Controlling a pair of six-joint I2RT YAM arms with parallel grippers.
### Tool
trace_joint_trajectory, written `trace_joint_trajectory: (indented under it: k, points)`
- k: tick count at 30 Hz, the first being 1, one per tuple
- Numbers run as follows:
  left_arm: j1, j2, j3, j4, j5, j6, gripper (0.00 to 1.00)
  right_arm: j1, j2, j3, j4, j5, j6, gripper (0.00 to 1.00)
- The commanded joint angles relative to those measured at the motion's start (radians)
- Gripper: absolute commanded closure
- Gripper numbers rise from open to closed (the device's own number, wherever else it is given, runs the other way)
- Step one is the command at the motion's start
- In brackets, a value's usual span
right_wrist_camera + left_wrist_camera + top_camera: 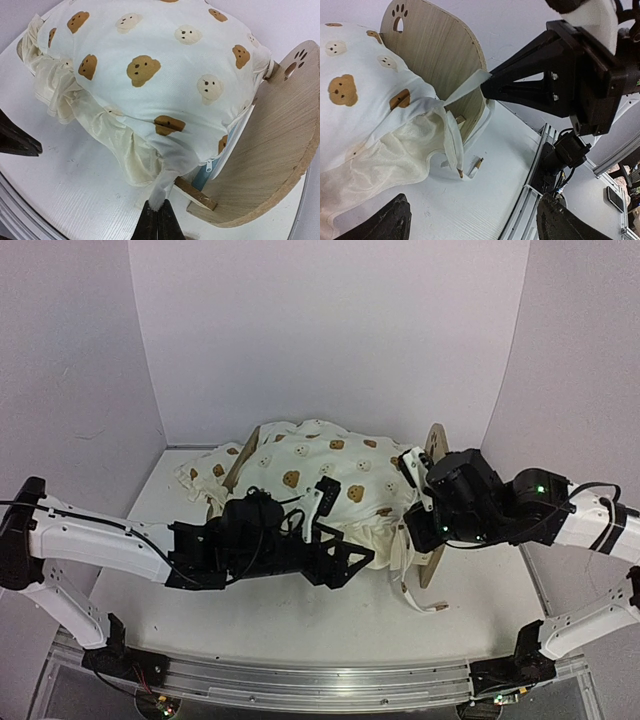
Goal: Set up the pet bed
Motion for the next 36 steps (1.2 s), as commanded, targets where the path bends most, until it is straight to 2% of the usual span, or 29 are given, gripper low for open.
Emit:
trace_joint_trajectory:
  k: [1,8,16,28,32,36]
  points:
    - [-0.002,0.085,0.108,0.039,0.067,0.040,0.13,-0.007,0.035,0.113,-0.091,0.054,-0.069,1.00]
    - [0.013,0.175,0.166,0.035,0.084,0.022,0.13,-0.015,0.095,0.247,-0.153,0.059,-0.241,1.00]
    - [0.033,0.266,0.230,0.035,0.162,0.002,0.19,-0.018,0.183,0.407,-0.240,0.060,-0.409,1.00]
    - [0.033,0.237,0.191,0.035,0.156,-0.001,0.20,-0.019,0.221,0.504,-0.291,0.177,-0.527,1.00]
    - [0.033,0.233,0.187,0.035,0.154,-0.004,0.20,-0.019,0.218,0.548,-0.280,0.168,-0.551,1.00]
    - [0.033,0.233,0.187,0.035,0.157,-0.006,0.20,-0.033,0.215,0.522,-0.277,0.175,-0.553,1.00]
